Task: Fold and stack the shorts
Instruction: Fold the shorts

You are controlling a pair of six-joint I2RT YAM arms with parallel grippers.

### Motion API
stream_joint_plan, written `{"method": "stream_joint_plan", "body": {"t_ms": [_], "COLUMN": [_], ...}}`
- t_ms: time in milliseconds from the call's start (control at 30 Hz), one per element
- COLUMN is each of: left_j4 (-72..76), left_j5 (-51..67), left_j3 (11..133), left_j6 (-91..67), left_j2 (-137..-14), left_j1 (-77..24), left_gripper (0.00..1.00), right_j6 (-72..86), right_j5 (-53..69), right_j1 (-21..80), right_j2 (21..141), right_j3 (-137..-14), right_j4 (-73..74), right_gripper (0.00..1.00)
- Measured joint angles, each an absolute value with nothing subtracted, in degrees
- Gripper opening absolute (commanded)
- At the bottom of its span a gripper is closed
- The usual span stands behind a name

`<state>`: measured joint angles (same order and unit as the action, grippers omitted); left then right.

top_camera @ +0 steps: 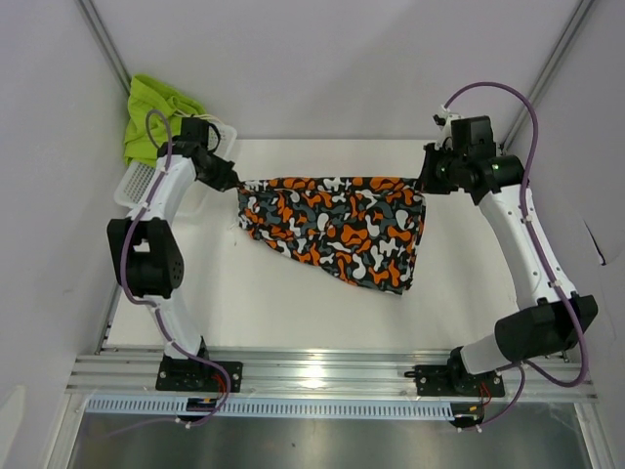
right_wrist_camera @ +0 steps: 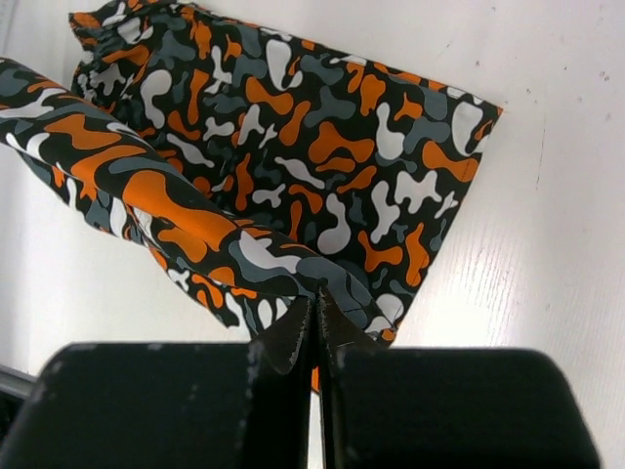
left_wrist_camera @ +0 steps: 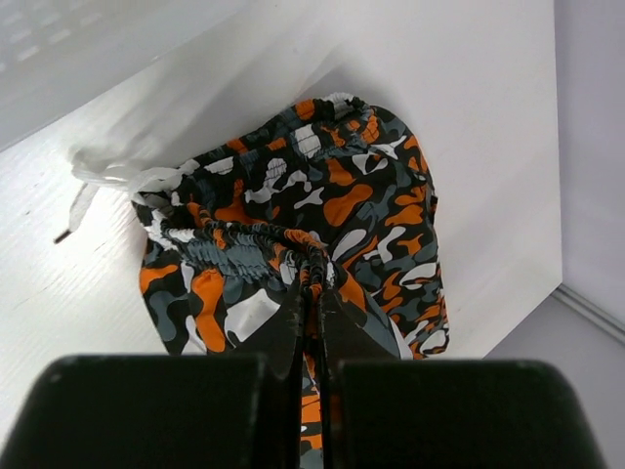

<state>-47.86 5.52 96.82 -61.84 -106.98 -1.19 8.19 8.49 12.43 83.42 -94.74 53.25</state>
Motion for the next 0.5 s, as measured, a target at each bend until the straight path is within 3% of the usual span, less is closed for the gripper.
{"method": "stream_joint_plan", "body": {"t_ms": [433, 500], "left_j4": [-38.8, -36.3], "left_j5": [10.8, 11.3], "left_j3": [99.0, 99.3], "left_j6": [-67.0, -67.6], "left_j2": [-115.0, -115.8], "left_j1": [-1.2, -1.4], "left_gripper": [0.01, 0.09], "right_j6": [12.0, 12.3], "right_j5": [10.5, 11.0], "right_j1": [5.7, 4.8], "right_j2": [93.3, 95.4], "right_j3": [-93.4, -93.3], "right_j4": [43.8, 42.4], "right_gripper": [0.00, 0.00]}}
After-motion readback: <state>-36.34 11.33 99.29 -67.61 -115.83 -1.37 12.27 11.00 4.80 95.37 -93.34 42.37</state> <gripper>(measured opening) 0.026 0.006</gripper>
